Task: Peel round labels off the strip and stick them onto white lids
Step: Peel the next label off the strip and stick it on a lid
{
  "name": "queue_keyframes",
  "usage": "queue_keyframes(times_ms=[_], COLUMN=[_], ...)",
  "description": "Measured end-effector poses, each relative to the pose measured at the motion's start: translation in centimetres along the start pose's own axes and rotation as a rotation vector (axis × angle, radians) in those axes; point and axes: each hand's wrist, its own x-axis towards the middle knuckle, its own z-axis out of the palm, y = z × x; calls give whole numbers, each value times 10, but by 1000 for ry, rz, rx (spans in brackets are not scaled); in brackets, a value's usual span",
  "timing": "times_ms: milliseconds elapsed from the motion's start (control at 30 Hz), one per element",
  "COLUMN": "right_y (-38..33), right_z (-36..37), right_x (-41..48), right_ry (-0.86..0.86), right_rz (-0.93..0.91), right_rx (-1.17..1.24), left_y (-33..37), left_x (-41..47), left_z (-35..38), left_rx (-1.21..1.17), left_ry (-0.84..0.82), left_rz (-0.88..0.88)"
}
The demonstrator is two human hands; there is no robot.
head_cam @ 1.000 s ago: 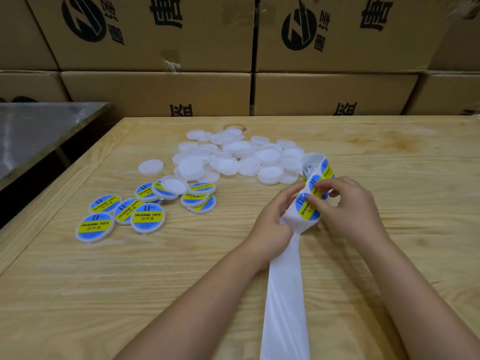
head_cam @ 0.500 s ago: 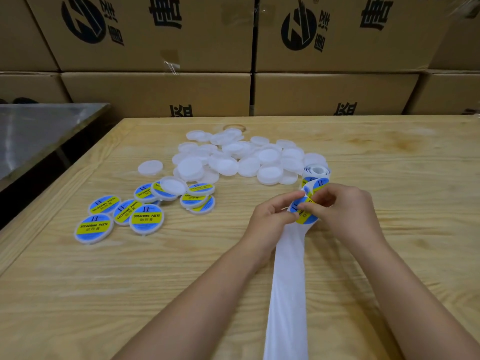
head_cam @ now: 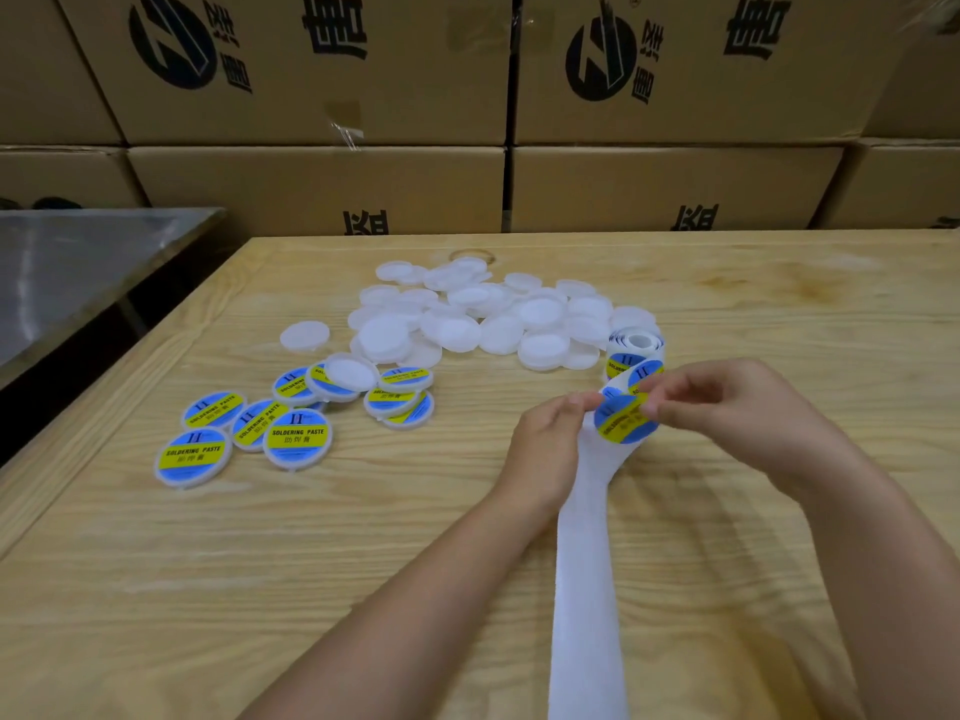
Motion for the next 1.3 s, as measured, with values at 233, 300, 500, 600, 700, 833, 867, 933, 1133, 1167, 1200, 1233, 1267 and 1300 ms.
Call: queue_keyframes(times_ms=[233,300,500,600,700,833,867,933,1133,1167,1200,1233,1267,1300], right_y=[-14,-18,-1,12,21,21,21,22,21,21,21,21,21,21], right_z=[3,10,73,82,81,81,81,79,80,80,79,79,79,79], right_x=[9,14,35,37,40,42,42,42,42,43,43,43,43,43], right_ry=[170,172,249,335,273,236,240,255,247,246,247,249,250,250], right_rz=[-33,-35,90,96,58,52,55,55,20,21,23,25,25,22], right_rx=[390,547,876,980,1066,1106,1115,1140,1144,1141,1137,1131,1122,1114], left_y=[-14,-16,-18,-11,-7,-10,-10,-10,-13,-14,-14,-15,-15,-15], left_x=[-5,-4,-6,-3,0,16,22,38,56,55,53,51,49,46], left_z=[5,4,8,6,2,1,-1,-6,-4,-4,-5,-5,-6,-6], left_rx=[523,668,942,649,541,871,950,1050,1225,1238,1253,1268,1275,1275], left_ry=[-30,-44,-73,25,185,69,48,53,114,164,204,227,235,240], left_rz=[269,311,463,293,200,270,252,208,232,283,332,368,387,396])
